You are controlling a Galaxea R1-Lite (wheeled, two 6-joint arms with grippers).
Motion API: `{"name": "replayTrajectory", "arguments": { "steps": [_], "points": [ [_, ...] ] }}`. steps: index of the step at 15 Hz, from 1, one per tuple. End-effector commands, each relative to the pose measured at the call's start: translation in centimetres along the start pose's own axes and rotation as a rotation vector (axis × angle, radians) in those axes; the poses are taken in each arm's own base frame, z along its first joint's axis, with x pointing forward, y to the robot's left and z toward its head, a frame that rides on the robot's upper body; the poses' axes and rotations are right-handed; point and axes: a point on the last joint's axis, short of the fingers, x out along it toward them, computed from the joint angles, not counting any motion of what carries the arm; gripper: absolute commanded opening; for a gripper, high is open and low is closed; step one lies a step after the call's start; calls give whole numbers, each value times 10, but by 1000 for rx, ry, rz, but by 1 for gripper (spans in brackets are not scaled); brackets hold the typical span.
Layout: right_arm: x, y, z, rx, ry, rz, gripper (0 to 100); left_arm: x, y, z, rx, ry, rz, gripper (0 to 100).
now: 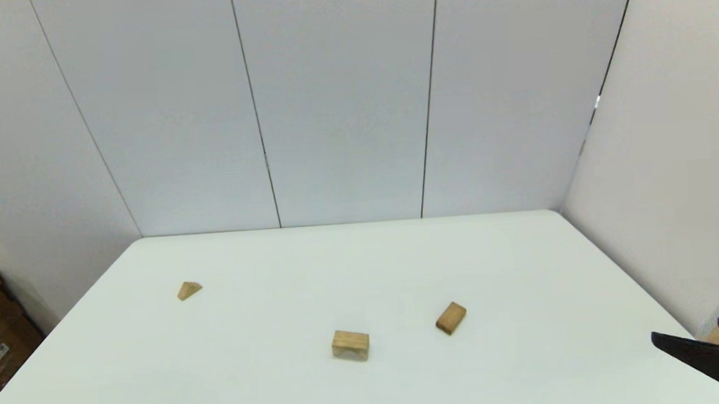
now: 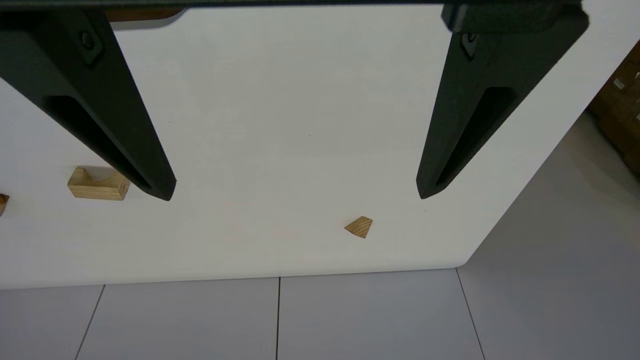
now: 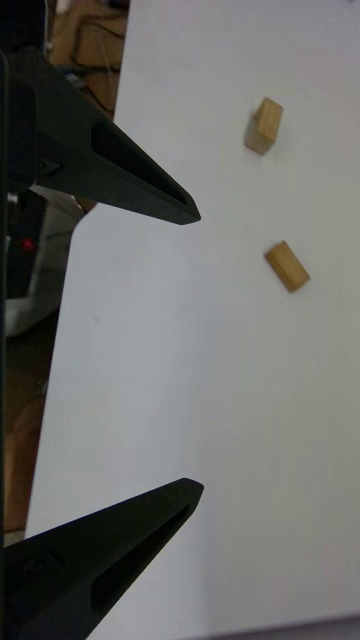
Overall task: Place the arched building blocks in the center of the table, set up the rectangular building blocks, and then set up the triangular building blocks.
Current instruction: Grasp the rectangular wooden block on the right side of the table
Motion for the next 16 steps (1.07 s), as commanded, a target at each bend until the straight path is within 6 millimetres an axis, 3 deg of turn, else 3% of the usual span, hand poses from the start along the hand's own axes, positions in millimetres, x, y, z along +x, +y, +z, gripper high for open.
{"name": "replayTrajectory", "arguments": {
  "steps": [1,6,9,12,14,16],
  "points": [
    [47,-3,27,26,171,23,100,0,0,0,0,2,0,100],
    [88,-9,52,84,377,-8,100,0,0,0,0,0,0,100],
    [104,-10,69,247,501,-65,100,0,0,0,0,0,0,100],
    [107,-4,77,385,569,-127,100,0,0,0,0,0,0,100],
    [121,4,81,588,602,-192,100,0,0,0,0,0,0,100],
    [141,15,76,649,646,-249,100,0,0,0,0,0,0,100]
  ]
}}
